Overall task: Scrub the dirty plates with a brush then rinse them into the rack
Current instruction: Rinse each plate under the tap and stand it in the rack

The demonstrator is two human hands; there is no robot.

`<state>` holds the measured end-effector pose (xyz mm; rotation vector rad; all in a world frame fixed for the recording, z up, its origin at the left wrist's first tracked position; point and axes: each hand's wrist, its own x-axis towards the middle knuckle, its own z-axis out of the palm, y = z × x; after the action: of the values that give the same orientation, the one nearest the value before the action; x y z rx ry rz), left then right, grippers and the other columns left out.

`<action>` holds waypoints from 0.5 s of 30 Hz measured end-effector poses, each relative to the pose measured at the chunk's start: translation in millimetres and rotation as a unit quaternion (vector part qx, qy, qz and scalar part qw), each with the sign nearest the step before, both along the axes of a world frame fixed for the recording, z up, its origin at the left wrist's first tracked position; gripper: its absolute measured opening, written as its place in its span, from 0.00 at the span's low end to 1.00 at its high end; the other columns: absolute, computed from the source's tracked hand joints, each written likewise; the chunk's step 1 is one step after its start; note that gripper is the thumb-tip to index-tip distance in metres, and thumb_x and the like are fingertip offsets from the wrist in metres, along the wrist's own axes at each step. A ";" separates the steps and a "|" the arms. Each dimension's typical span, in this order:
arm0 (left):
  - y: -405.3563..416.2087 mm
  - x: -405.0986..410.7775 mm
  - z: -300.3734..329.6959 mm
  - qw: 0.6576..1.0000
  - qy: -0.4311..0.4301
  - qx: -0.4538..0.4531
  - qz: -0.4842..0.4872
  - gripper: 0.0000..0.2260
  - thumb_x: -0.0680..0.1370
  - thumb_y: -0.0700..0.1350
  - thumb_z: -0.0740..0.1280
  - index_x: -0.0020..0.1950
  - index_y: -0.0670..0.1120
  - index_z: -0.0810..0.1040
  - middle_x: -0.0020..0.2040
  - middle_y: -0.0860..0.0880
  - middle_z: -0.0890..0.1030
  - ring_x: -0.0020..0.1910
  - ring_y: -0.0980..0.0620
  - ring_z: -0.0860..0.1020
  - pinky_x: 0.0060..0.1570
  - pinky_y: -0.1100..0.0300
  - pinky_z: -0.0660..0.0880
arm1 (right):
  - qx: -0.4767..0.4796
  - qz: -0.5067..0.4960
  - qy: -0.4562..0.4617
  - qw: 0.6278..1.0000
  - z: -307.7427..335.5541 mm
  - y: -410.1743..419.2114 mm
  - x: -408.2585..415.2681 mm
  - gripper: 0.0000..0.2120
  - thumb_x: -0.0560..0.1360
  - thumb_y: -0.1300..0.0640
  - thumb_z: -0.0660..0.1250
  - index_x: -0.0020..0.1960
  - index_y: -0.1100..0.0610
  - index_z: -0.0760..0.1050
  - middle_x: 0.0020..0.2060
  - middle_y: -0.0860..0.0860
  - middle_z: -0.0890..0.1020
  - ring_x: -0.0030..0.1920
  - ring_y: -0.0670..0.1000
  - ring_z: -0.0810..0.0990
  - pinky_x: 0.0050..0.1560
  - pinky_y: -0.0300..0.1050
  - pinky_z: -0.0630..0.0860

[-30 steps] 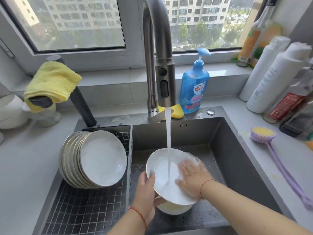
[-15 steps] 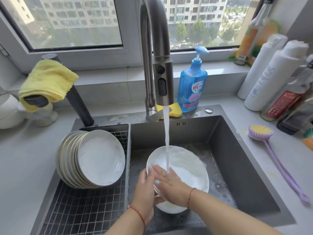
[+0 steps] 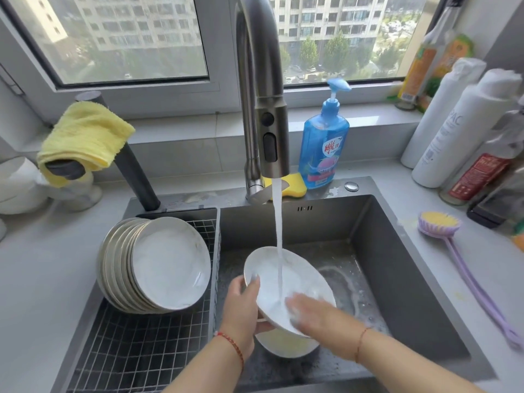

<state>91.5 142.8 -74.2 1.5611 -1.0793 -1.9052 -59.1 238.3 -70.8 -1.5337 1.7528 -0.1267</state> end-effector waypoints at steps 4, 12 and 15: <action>2.0 -13.6 3.6 1.000 -0.023 0.000 -0.021 0.10 0.84 0.49 0.60 0.64 0.49 0.72 0.55 0.44 0.80 0.47 0.42 0.83 0.37 0.48 0.83 | -0.192 -0.008 0.044 0.980 -5.5 20.8 18.0 0.28 0.75 0.48 0.66 0.74 0.47 0.63 0.71 0.38 0.63 0.70 0.37 0.61 0.72 0.35 0.59; 3.8 -46.2 -1.5 0.988 -0.090 0.036 -0.118 0.28 0.69 0.66 0.65 0.63 0.52 0.70 0.58 0.47 0.78 0.53 0.47 0.81 0.52 0.50 0.80 | -0.110 -0.166 -0.089 0.976 -5.7 21.7 -2.7 0.08 0.74 0.55 0.66 0.40 0.42 0.74 0.30 0.33 0.76 0.32 0.37 0.71 0.37 0.33 0.66; -7.5 -59.5 -8.4 0.989 -0.094 0.032 -0.106 0.34 0.61 0.69 0.66 0.57 0.46 0.75 0.49 0.47 0.77 0.46 0.46 0.78 0.53 0.53 0.73 | -0.070 -0.220 -0.219 0.948 -2.4 21.9 -8.7 0.04 0.71 0.57 0.67 0.42 0.48 0.77 0.30 0.39 0.76 0.31 0.37 0.71 0.35 0.35 0.67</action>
<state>32.1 135.3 -82.6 1.7501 -1.3230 -1.9759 -67.8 260.2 -73.2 -1.0726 1.7104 -0.7704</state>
